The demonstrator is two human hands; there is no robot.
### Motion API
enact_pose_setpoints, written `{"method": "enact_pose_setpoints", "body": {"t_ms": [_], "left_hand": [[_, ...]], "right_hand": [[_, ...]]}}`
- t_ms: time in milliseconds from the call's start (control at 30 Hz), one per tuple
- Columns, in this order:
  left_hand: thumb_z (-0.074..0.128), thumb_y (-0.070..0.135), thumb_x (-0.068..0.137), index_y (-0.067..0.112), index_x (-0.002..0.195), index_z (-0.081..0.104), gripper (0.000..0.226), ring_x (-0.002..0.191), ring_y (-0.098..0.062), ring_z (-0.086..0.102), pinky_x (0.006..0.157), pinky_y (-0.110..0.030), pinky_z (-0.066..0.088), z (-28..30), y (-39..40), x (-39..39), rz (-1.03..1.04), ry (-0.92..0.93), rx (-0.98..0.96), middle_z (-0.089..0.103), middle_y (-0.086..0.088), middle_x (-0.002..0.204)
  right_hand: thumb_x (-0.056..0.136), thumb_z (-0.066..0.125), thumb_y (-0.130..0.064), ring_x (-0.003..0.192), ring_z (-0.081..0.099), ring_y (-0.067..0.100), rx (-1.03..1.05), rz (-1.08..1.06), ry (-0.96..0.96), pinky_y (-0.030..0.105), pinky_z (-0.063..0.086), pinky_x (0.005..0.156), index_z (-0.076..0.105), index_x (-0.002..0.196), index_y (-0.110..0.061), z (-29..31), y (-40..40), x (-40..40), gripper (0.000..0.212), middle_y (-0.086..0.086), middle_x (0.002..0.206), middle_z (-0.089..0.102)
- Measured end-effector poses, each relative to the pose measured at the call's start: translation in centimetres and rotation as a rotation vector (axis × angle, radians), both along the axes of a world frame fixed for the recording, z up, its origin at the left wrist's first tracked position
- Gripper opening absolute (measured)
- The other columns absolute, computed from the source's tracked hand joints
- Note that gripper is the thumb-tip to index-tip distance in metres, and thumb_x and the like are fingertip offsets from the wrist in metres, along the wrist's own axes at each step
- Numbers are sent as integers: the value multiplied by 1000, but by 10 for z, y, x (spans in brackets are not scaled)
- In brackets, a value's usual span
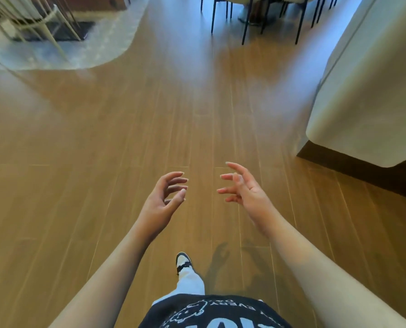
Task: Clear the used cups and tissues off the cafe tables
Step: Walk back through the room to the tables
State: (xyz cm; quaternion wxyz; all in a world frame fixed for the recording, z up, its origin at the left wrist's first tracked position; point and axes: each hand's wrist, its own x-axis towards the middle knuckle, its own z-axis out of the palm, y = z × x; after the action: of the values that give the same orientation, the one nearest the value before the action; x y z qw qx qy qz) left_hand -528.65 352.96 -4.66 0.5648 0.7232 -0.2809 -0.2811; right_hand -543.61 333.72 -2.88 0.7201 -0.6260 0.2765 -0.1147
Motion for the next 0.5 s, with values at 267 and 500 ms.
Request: {"method": "enact_pose_setpoints", "body": {"t_ms": [267, 500], "left_hand": [[64, 48, 90, 48, 130, 57, 40, 124, -18, 63, 100, -59, 53, -7, 52, 123, 140, 2, 2, 66, 6, 131], [65, 47, 90, 43, 139, 52, 50, 124, -19, 62, 100, -61, 52, -18, 61, 190, 182, 17, -57, 64, 4, 133]], "right_hand": [[108, 42, -33, 97, 72, 19, -61, 44, 42, 27, 55, 79, 61, 127, -40, -6, 16, 122, 28, 4, 121, 66], [107, 43, -34, 95, 72, 20, -76, 29, 63, 28, 56, 78, 64, 123, -39, 1, 15, 196, 27, 4, 119, 68]]}}
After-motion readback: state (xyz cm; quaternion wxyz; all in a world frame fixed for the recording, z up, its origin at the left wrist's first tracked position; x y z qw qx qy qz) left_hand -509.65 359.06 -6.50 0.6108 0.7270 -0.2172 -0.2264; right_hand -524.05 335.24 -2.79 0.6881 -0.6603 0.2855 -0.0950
